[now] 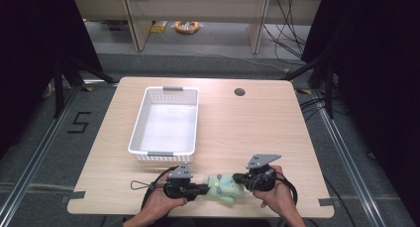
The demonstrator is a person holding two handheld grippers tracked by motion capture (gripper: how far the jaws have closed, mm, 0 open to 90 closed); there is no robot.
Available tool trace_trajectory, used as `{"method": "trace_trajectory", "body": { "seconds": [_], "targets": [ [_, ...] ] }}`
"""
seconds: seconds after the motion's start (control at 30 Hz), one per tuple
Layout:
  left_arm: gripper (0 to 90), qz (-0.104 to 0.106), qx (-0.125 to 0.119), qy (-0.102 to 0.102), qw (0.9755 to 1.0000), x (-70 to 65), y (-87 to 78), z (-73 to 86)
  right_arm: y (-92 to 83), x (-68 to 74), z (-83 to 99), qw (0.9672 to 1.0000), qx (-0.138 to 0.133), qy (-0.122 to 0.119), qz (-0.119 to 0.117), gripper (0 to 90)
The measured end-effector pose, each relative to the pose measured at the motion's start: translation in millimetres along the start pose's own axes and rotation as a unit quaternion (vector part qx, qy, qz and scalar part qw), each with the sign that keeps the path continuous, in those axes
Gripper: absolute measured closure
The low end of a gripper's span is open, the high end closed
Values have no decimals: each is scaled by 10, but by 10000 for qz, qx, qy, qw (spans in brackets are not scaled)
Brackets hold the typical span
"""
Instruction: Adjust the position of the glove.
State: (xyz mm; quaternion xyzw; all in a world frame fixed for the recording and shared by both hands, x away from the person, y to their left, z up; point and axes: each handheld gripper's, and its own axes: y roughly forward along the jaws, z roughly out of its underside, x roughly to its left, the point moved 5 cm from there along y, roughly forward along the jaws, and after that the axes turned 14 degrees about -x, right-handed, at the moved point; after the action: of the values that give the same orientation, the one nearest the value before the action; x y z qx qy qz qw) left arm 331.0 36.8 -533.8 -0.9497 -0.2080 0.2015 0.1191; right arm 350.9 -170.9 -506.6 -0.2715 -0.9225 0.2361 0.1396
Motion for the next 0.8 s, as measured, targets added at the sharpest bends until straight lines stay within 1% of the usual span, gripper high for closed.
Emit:
{"method": "trace_trajectory", "body": {
  "seconds": [0.03,0.07,0.1,0.13,0.17,0.2,0.23,0.27,0.3,0.37,0.4,0.43,0.47,0.5,0.53,0.57,0.6,0.63,0.67,0.7,0.73,0.77,0.8],
  "targets": [
    [859,-21,7,50,10000,-9,-18,-11,-19,5,-22,10000,1,-31,-3,872],
    [860,0,-49,6,10000,-34,-29,-21,-42,16,-62,10000,-50,-47,13,873],
    [860,0,-49,6,10000,-34,-29,-21,-42,16,-62,10000,-50,-47,13,873],
    [860,-44,-107,-107,9999,-60,-42,-25,-51,20,-97,9999,-99,-97,-29,873],
    [860,-16,-178,-126,9998,-83,-56,-33,-55,25,-132,9998,-146,-128,-43,873],
    [861,69,-155,-96,9998,-104,-84,-37,-72,35,-188,9997,-134,-191,0,873],
    [861,40,-151,-140,9998,-127,-106,-31,-72,35,-188,9997,-134,-191,0,873],
    [860,36,-137,-12,9999,-135,-123,-18,-51,48,-222,9996,-131,-238,-50,873],
    [860,36,-137,-12,9999,-135,-123,-18,-47,54,-221,9997,-80,-215,-64,873],
    [859,21,-131,-86,9999,-111,-96,17,-26,53,-212,9997,-65,-217,-47,873],
    [859,-3,-55,-184,9998,-79,-62,64,14,39,-169,9999,6,-136,-39,872],
    [859,-3,-55,-184,9998,-79,-62,64,14,39,-169,9999,6,-136,-39,872],
    [859,22,87,-217,9997,-62,-50,110,30,28,-147,9999,58,-150,-50,872],
    [858,-15,180,-291,9994,-57,-45,146,70,35,-105,9999,68,-45,-76,871],
    [856,29,182,-264,9995,-62,-40,162,76,18,-80,9998,182,-62,-68,870],
    [849,-51,181,-225,9996,-63,-40,171,109,1,-43,9998,193,-65,-46,865],
    [843,-77,179,-187,9996,-55,-39,168,137,-3,-36,10000,61,-58,-28,861],
    [835,-77,179,-187,9996,-55,-39,168,122,-12,-32,9999,150,-42,-65,854],
    [835,-85,179,-155,9997,-44,-37,165,122,-12,-32,9999,150,-42,-65,854],
    [825,-171,242,-166,9994,-25,-44,174,126,-24,-29,9999,119,-64,-48,840],
    [799,-60,278,-173,9994,-22,-50,176,109,-37,-23,9999,111,16,-27,802],
    [785,-60,278,-173,9994,-22,-50,176,117,-38,-15,10000,25,81,14,781],
    [756,-176,232,-262,9992,-21,-53,175,88,-46,-15,9999,74,88,20,741]
  ]
}}
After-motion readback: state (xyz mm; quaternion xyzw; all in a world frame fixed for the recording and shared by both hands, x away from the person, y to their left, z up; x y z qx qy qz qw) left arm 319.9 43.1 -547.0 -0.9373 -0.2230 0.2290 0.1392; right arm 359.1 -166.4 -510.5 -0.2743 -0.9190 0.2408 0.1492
